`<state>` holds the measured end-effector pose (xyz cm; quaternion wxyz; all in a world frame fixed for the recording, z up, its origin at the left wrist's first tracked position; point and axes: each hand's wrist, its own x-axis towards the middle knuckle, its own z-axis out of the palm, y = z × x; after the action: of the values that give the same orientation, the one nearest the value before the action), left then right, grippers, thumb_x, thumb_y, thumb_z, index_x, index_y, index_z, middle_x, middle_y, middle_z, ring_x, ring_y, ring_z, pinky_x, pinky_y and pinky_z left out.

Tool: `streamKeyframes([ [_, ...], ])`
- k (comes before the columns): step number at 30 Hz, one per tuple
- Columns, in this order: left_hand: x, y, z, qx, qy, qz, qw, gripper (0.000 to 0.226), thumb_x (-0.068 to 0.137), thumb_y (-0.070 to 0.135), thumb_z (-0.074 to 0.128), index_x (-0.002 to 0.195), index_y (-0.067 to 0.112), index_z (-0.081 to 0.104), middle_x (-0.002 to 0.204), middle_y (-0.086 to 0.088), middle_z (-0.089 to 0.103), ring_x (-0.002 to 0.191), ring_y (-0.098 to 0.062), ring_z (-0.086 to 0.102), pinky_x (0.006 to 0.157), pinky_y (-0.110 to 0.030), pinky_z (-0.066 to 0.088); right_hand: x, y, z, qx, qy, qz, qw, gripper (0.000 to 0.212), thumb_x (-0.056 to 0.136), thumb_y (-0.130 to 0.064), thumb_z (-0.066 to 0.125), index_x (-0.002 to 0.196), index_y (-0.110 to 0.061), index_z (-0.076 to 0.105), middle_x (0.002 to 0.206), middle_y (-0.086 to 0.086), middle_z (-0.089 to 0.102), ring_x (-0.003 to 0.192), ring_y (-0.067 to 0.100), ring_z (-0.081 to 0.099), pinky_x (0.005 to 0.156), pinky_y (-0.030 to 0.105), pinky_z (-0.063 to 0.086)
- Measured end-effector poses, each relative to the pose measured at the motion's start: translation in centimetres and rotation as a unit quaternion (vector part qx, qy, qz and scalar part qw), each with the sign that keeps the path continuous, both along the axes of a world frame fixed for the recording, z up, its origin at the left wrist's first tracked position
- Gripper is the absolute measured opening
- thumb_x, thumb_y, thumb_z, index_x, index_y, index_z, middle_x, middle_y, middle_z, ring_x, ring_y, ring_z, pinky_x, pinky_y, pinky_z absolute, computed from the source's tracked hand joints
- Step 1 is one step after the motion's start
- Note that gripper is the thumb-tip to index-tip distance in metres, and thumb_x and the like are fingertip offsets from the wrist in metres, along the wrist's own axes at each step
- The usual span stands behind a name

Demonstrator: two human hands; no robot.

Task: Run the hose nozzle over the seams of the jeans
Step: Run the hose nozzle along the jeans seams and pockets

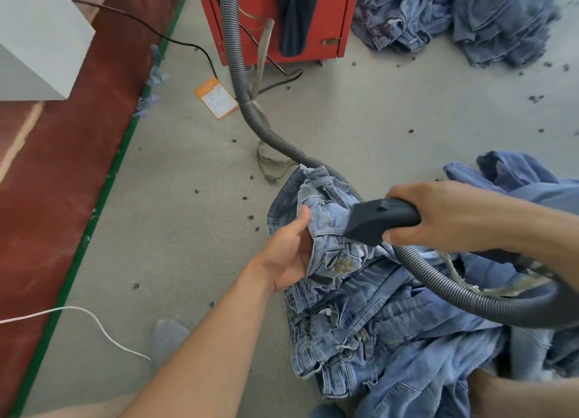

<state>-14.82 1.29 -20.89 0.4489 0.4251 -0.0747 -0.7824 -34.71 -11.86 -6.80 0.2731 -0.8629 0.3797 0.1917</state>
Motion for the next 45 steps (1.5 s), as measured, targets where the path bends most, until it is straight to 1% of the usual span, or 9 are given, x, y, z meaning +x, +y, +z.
streamKeyframes([
  [4,-1.2,0.1,0.3,-0.028,0.036,-0.006,0.999,0.065,0.110,0.055,0.021,0.153,0.014,0.048,0.150,-0.018,0.054,0.142,-0.036,0.049,0.119,-0.052,0.036,1.6,0.7,-1.2,-0.007,-0.009,-0.003,1.000,0.021,0.087,-0.050,0.072,0.093,-0.033,0.061,0.069,-0.008,0.067,0.059,0.005,0.062,0.053,0.023,0.044],
  [10,-0.7,0.2,0.2,-0.042,0.046,0.015,0.998,0.063,0.109,0.053,0.029,0.143,0.010,0.060,0.147,-0.018,0.058,0.136,-0.035,0.056,0.107,-0.047,0.052,0.9,-0.7,-0.5,-0.067,-0.055,-0.128,0.988,0.022,0.087,-0.050,0.072,0.096,-0.034,0.059,0.066,-0.008,0.065,0.048,0.007,0.061,0.043,0.025,0.042],
  [16,-1.1,0.1,0.7,-0.047,0.036,0.008,0.998,0.064,0.111,0.053,0.020,0.151,0.015,0.051,0.153,-0.017,0.052,0.143,-0.037,0.047,0.122,-0.055,0.032,1.1,0.9,-0.6,0.007,0.007,0.012,1.000,0.022,0.084,-0.052,0.073,0.091,-0.035,0.061,0.069,-0.009,0.068,0.058,0.004,0.064,0.053,0.024,0.050],
  [25,-0.3,0.1,1.5,-0.043,0.026,0.026,0.998,0.078,0.107,0.064,0.019,0.148,0.007,0.053,0.147,-0.021,0.057,0.138,-0.037,0.053,0.116,-0.051,0.042,0.3,-1.8,0.1,-0.029,-0.059,-0.146,0.987,0.021,0.085,-0.049,0.073,0.092,-0.033,0.062,0.058,-0.004,0.067,0.044,0.012,0.064,0.043,0.024,0.044],
  [30,-0.8,-0.1,1.7,-0.056,-0.018,0.006,0.998,0.084,0.103,0.070,0.009,0.148,0.014,0.052,0.146,-0.016,0.060,0.137,-0.031,0.056,0.116,-0.048,0.042,-0.1,-0.9,0.6,0.071,0.021,-0.034,0.997,0.020,0.083,-0.049,0.077,0.089,-0.035,0.064,0.066,-0.006,0.071,0.052,0.014,0.068,0.050,0.025,0.054],
  [35,-1.2,-0.3,1.5,-0.051,-0.049,-0.015,0.997,0.101,0.096,0.078,0.000,0.147,0.009,0.053,0.142,-0.016,0.063,0.138,-0.030,0.055,0.123,-0.051,0.032,1.7,0.2,-1.1,0.019,-0.060,-0.037,0.997,0.020,0.085,-0.049,0.075,0.091,-0.035,0.063,0.065,-0.007,0.070,0.048,0.005,0.063,0.042,0.016,0.045],
  [38,-1.4,0.2,1.9,-0.055,-0.092,-0.051,0.993,0.075,0.103,0.065,0.030,0.136,0.006,0.063,0.135,-0.023,0.065,0.131,-0.037,0.059,0.114,-0.052,0.045,1.1,-1.5,-0.6,-0.020,-0.056,-0.100,0.993,0.019,0.087,-0.047,0.075,0.094,-0.034,0.063,0.061,-0.007,0.068,0.041,0.004,0.060,0.037,0.014,0.039],
  [42,-1.8,0.4,2.0,-0.144,-0.301,-0.119,0.935,0.048,0.081,0.012,0.055,0.128,0.027,0.058,0.134,0.001,0.057,0.105,-0.009,0.068,0.086,-0.024,0.055,0.2,-2.7,0.5,0.101,-0.050,-0.142,0.983,0.017,0.085,-0.041,0.080,0.086,-0.031,0.068,0.056,-0.001,0.066,0.044,0.013,0.059,0.045,0.021,0.048],
  [45,-2.5,-0.1,1.8,-0.226,-0.462,-0.216,0.830,0.030,0.094,0.008,0.050,0.123,0.009,0.061,0.128,0.006,0.050,0.097,-0.021,0.059,0.084,-0.039,0.051,1.5,-1.6,-0.2,0.115,-0.048,-0.091,0.988,0.017,0.084,-0.043,0.080,0.087,-0.031,0.068,0.058,-0.006,0.067,0.045,0.009,0.059,0.046,0.019,0.048],
])
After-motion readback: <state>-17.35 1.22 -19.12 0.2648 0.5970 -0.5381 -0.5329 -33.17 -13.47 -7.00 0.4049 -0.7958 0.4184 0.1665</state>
